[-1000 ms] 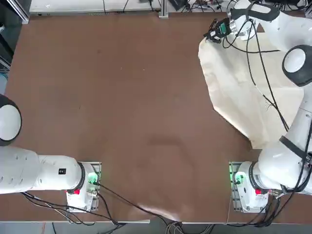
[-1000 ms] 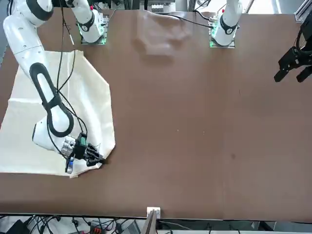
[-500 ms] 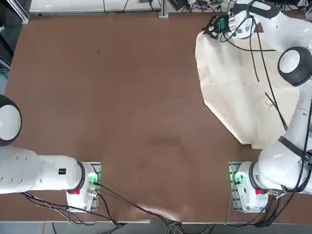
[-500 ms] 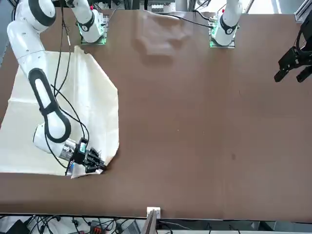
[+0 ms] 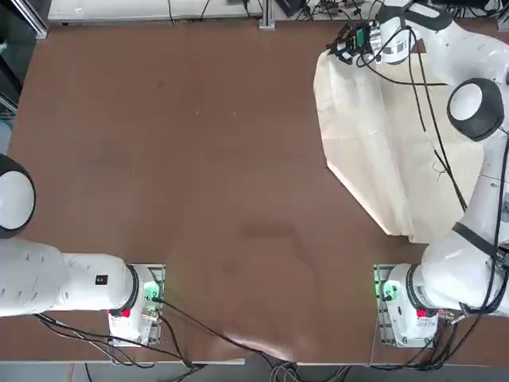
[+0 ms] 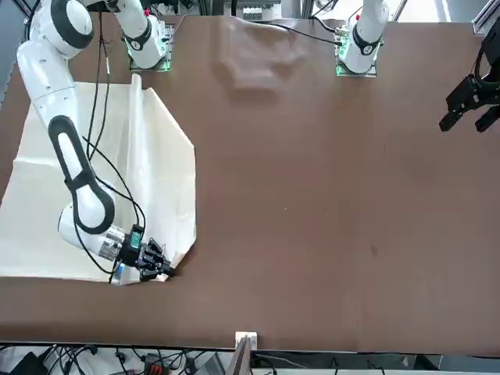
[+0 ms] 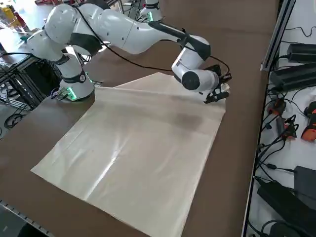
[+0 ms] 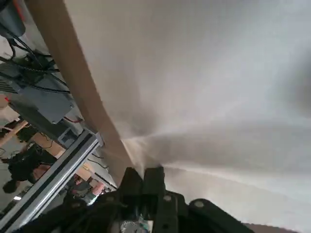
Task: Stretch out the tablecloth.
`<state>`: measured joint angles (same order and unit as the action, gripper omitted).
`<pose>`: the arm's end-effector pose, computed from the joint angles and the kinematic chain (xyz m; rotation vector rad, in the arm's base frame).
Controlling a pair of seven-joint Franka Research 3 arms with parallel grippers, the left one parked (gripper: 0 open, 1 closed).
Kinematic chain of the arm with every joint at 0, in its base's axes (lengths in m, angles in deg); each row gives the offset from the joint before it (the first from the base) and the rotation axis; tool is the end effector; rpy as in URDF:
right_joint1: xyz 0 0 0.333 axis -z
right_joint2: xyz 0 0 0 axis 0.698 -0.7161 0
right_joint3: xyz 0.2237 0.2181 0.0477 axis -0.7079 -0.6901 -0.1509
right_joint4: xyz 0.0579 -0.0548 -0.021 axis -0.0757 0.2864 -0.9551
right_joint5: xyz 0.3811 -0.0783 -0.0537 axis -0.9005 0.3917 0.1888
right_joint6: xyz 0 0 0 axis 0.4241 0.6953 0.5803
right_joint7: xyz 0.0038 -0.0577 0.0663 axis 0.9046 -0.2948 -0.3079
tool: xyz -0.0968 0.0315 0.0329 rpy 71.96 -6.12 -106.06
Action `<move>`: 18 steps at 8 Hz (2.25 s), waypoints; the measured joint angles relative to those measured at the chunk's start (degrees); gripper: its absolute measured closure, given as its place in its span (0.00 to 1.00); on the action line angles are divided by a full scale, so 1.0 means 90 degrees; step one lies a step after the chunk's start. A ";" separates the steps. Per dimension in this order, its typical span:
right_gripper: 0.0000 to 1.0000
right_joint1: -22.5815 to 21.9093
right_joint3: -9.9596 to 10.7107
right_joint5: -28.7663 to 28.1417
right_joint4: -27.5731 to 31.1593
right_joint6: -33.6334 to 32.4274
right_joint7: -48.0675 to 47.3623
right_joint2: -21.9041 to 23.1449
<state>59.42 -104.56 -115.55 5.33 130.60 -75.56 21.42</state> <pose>0.7506 0.0886 0.1692 -1.7855 1.2191 0.3200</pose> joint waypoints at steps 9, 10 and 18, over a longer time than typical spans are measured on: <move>0.99 -0.0392 0.0012 -0.0767 -0.0344 0.0014 -0.0010 -0.0291; 0.99 -0.0438 0.0013 -0.0815 -0.0415 0.0058 -0.0012 -0.0349; 0.77 -0.0629 0.0021 -0.0848 -0.0834 0.0206 -0.0014 -0.0708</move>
<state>53.76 -104.37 -123.18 -2.18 132.45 -75.69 15.05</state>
